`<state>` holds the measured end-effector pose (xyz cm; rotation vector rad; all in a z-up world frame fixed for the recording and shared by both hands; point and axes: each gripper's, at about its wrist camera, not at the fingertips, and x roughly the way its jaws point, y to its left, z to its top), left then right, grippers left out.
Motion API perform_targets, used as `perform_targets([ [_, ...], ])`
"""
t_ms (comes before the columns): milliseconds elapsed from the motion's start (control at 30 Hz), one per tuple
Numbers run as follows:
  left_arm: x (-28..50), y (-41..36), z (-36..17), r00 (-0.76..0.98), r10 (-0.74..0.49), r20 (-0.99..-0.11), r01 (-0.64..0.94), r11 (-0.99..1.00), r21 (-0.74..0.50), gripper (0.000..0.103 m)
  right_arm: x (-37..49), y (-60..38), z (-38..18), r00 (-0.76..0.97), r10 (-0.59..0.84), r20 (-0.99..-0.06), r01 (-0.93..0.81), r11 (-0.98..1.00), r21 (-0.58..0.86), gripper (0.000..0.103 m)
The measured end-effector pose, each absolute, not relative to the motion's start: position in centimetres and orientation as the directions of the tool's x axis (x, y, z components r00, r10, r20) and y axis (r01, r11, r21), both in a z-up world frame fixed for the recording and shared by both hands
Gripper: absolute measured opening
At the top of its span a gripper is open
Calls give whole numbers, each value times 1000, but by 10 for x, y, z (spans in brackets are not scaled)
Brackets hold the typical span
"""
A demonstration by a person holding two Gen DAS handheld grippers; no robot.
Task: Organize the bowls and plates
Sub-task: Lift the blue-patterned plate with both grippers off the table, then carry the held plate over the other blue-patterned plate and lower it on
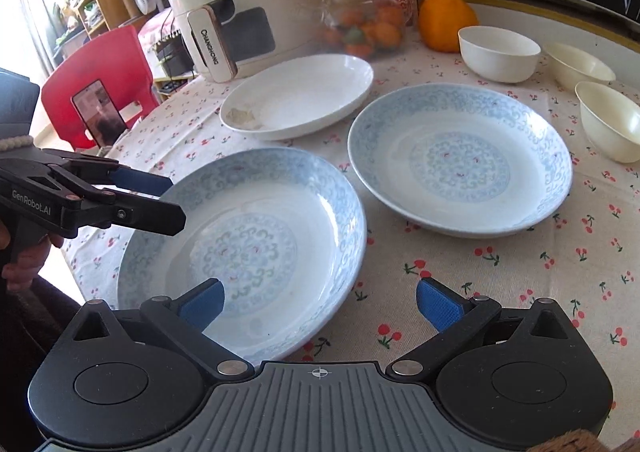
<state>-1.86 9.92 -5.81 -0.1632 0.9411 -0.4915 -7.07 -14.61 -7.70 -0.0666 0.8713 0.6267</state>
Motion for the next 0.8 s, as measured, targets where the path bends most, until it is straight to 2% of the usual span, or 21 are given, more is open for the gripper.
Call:
perform_targets([
  [200,-21,104,-67,459,-482,-746,306,875,-376,68,-69,-141,-86,468,439,-767,-530,834,153,103],
  [300,-22,104,-67,455,-486,-747,314,872,-376,51,-74,-136,-88,482,411,-774,-557,825,91,103],
  [567,-22,111,-67,464,-464,-754,291,884,-366,32,-69,-138,-85,460,420,-783,-536,834,132,103],
  [667,-23,112,-67,473,-451,-757,293,891,-347,25,-68,-138,-82,436,472,-766,-549,814,189,97],
  [733,-24,111,-67,480,-440,-758,297,895,-332,23,-69,-136,-80,439,485,-756,-552,810,199,85],
  [767,-24,110,-66,483,-437,-759,300,897,-325,23,-69,-135,-80,440,484,-756,-549,811,199,83],
  [800,-25,110,-66,486,-432,-759,304,898,-317,23,-70,-134,-79,447,481,-755,-548,814,194,75],
])
